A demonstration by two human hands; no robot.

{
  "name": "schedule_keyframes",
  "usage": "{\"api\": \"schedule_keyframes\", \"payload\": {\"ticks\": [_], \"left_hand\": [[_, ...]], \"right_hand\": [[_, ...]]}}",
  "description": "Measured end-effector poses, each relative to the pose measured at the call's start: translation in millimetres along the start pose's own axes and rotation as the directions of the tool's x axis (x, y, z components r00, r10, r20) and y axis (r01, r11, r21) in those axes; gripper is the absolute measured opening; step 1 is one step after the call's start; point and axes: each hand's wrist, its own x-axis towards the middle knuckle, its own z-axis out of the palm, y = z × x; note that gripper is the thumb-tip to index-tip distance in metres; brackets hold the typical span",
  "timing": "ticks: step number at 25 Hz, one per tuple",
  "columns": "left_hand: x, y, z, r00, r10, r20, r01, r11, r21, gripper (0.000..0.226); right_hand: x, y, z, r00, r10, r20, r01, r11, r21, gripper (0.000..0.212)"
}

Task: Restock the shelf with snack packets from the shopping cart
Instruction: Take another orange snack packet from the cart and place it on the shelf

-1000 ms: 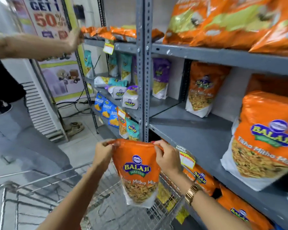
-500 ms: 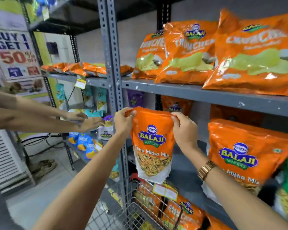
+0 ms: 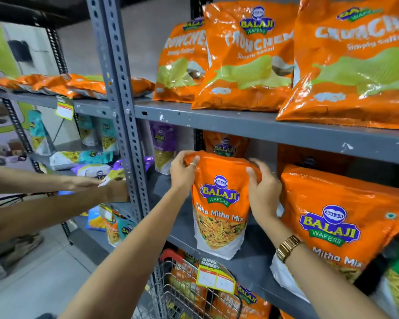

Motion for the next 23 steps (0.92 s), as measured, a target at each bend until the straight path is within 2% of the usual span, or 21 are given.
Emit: {"api": "schedule_keyframes", "payload": {"ticks": [4, 6, 8, 10, 12, 16, 23], "left_hand": [[-12, -28, -3, 0.976, -0.174, 0.128, 0.186, 0.978, -0.089, 0.049], [-30, -52, -6, 0.944, -0.231, 0.235, 0.253, 0.965, -0.069, 0.044], [-52, -78, -6, 0.91, -0.295, 0.29, 0.319, 0.947, -0.039, 0.035], [-68, -98, -3, 0.892, -0.351, 0.285, 0.365, 0.931, 0.005, 0.036], [-74, -110, -2, 0.887, -0.381, 0.261, 0.384, 0.922, 0.041, 0.039], [-72, -113, -2, 0.895, -0.381, 0.231, 0.375, 0.924, 0.071, 0.046], [-43, -123, -18, 0.912, -0.344, 0.226, 0.354, 0.935, -0.004, 0.028]], "right_hand": [[-23, 8, 10, 0.985, 0.163, 0.062, -0.165, 0.986, 0.028, 0.064], [-41, 17, 12, 0.964, 0.246, 0.105, -0.255, 0.963, 0.09, 0.072], [-64, 32, 14, 0.916, 0.347, 0.199, -0.371, 0.924, 0.097, 0.068], [-85, 44, 17, 0.852, 0.403, 0.335, -0.438, 0.898, 0.033, 0.052], [-94, 51, 20, 0.801, 0.441, 0.405, -0.494, 0.869, 0.032, 0.047], [-94, 53, 28, 0.802, 0.462, 0.379, -0.506, 0.863, 0.017, 0.053], [-88, 50, 62, 0.807, 0.444, 0.389, -0.476, 0.879, -0.016, 0.051]]}}
